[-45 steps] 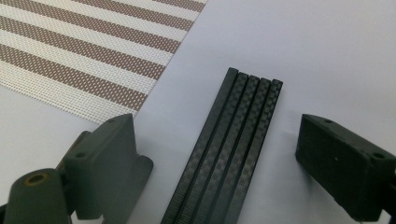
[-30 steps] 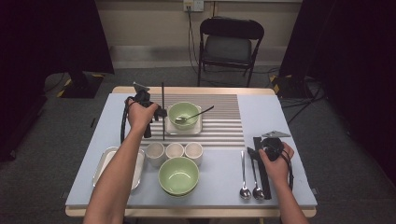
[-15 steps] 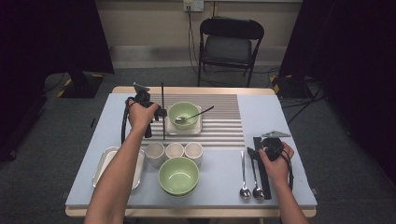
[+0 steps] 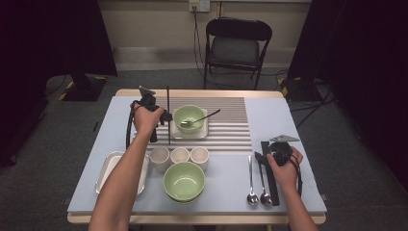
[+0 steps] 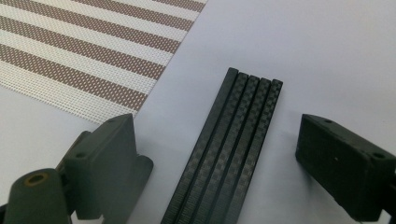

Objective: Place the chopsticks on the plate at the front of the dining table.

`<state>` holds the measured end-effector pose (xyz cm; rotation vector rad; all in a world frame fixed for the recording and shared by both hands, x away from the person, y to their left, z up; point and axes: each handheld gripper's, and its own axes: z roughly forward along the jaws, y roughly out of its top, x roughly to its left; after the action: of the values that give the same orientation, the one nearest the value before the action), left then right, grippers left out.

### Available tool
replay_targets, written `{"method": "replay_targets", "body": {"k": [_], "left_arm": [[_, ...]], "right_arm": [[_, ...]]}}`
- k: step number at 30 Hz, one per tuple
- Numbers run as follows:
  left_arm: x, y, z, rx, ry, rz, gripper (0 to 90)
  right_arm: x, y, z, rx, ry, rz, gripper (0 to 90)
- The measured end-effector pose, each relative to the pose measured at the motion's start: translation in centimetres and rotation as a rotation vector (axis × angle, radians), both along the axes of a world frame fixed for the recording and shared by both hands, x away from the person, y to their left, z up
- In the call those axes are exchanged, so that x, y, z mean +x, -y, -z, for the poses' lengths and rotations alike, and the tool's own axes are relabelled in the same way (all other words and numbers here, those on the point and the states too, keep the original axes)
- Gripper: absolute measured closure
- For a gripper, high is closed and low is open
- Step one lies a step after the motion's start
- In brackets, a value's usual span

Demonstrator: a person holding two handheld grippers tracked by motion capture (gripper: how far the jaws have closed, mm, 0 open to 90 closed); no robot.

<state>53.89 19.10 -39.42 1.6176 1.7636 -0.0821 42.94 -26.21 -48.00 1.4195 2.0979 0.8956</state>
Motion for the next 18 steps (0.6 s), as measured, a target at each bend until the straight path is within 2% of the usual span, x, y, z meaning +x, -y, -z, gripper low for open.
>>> {"method": "replay_targets", "body": {"k": [2,18], "left_arm": [[0.04,0.02,0.08,0.01,-0.001,0.002,86.3],[0.33,0.3,0.55,0.009,-0.005,-0.002,86.3]], "right_arm": [[0.0,0.0,0.0,0.0,0.0,0.0,11.0],[0.0,0.0,0.0,0.0,0.0,0.0,11.0]]}}
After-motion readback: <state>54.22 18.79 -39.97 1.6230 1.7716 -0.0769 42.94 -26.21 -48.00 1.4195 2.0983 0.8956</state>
